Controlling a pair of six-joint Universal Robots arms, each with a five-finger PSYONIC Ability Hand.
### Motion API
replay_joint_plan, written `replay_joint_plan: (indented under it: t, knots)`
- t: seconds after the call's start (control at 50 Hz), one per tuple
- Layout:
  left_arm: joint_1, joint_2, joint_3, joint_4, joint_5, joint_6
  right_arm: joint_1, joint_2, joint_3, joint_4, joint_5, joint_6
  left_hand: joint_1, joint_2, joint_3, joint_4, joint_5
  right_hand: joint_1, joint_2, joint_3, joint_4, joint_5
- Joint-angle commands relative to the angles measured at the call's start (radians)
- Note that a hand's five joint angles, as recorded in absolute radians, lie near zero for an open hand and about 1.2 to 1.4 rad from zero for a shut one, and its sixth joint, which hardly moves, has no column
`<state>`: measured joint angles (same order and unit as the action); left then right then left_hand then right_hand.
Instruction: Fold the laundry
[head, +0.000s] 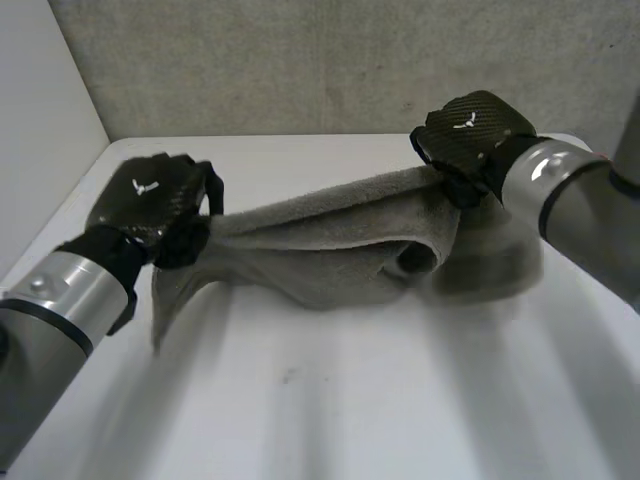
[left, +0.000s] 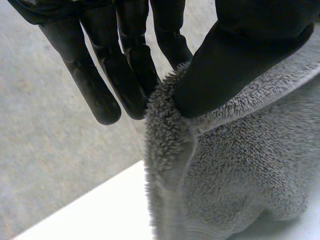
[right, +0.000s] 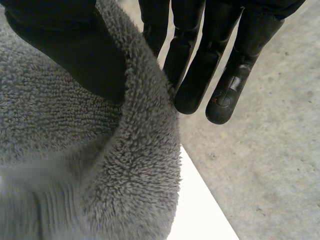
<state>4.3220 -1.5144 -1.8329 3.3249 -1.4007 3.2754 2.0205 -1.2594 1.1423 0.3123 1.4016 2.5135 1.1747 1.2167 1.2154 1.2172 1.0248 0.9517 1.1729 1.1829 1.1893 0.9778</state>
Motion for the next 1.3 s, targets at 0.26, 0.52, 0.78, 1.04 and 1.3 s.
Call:
replay_joint_plan:
  t: [0.26,0.52,0.78,1.04,1.3]
  knots:
    - [-0.039,-0.316,0.038,0.008,-0.004,0.006,0.093,0.447,-0.164,-0.027,0.068,-0.234,0.222,0.18,0.181,0.179,0.197,-0.777,-0.998,-1.008,-1.015,-0.978]
    - [-0.001,-0.349,0.049,0.068,-0.009,0.009,-0.003,0.06,0.221,-0.061,0.088,0.085,0.222,0.18,0.181,0.179,0.197,-0.777,-0.998,-1.008,-1.015,-0.978]
    - [0.018,-0.342,0.023,0.067,-0.009,0.009,-0.016,-0.181,0.599,-0.09,-0.024,0.107,0.222,0.18,0.181,0.179,0.197,-0.42,-0.642,-0.652,-0.658,-0.621]
    - [0.028,-0.337,0.014,0.067,-0.009,0.009,-0.086,-0.03,0.693,-0.246,-0.046,0.111,0.222,0.18,0.181,0.179,0.197,-0.523,-0.744,-0.754,-0.76,-0.723]
    - [0.033,-0.336,0.001,0.068,-0.006,0.009,-0.111,0.155,0.475,-0.429,0.079,0.09,0.222,0.18,0.181,0.179,0.197,-0.644,-0.865,-0.875,-0.881,-0.844]
